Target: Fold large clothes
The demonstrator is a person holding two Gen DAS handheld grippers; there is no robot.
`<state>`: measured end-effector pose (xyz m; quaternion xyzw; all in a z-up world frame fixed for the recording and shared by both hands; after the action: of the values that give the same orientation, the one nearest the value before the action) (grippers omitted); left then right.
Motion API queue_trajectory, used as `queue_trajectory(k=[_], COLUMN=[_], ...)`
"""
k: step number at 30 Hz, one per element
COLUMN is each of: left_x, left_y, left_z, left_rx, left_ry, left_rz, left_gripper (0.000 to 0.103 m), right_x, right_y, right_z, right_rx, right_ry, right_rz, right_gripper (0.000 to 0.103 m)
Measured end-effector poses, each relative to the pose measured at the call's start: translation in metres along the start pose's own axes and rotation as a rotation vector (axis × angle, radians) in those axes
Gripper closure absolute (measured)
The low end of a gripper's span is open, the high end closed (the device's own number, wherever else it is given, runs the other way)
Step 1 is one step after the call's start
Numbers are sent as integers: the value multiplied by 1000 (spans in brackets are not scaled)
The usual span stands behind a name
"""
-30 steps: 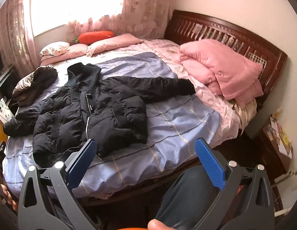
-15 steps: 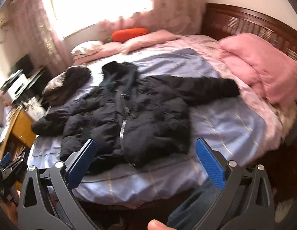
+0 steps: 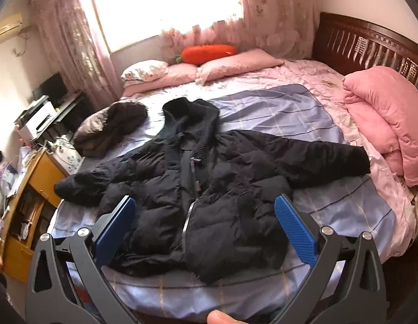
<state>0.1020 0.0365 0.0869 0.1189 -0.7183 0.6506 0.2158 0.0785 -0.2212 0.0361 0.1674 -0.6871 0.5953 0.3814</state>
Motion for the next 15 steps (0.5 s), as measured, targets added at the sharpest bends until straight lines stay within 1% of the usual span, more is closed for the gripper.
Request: queue_trajectory(k=[2, 3, 4, 6, 7, 8, 9, 10, 11, 12, 13, 14, 15], left_x=[-15, -31, -44, -86, -119, -144, -178, -202, -230, -252, -283, -312, -339], left_y=[-1, 1, 5, 16, 24, 30, 39, 46, 54, 62, 72, 83, 94], left_z=[11, 21, 28, 48, 62, 74, 91, 103, 119, 132, 151, 171, 190], left_rx=[12, 13, 14, 16, 10, 5, -1, -2, -6, -10, -24, -41, -58], left_ry=[46, 91, 115, 173, 212, 240, 286, 327, 373, 402, 439, 476, 509], left_rz=[23, 23, 11, -51, -105, -142, -184, -207, -233, -258, -299, -334, -367], left_gripper=[2, 2, 2, 2, 2, 2, 2, 2, 2, 2, 2, 2, 2], right_x=[-20, -31, -48, -83, -106, -128, -149, -167, -197, -223, -250, -266, -285], right_y=[-16, -20, -25, -31, -34, -36, -38, -38, -40, -40, -40, -39, -37], right_z=[15, 24, 35, 61, 79, 97, 115, 130, 159, 184, 210, 227, 254], right_rx=[-4, -10, -21, -63, -100, -135, -169, -201, -258, -309, -356, -383, -424], right_ry=[61, 68, 68, 59, 53, 54, 59, 64, 72, 83, 99, 116, 144], right_rz=[4, -10, -37, -105, -146, -180, -208, -227, -257, -284, -305, -309, -302], right_gripper=[1, 1, 1, 1, 1, 1, 1, 1, 1, 1, 1, 1, 1])
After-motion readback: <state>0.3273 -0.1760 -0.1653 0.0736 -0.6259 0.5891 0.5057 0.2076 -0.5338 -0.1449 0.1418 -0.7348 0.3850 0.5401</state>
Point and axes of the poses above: each gripper's, at about its wrist camera, not at the fingertips, and x roughly against the way its jaws point, z to its right, y to its underside, the point moved 4 cm from there along -x, roughly the way its jaws point, and after that the axes turned 14 degrees about y, right-handed, at the moved point
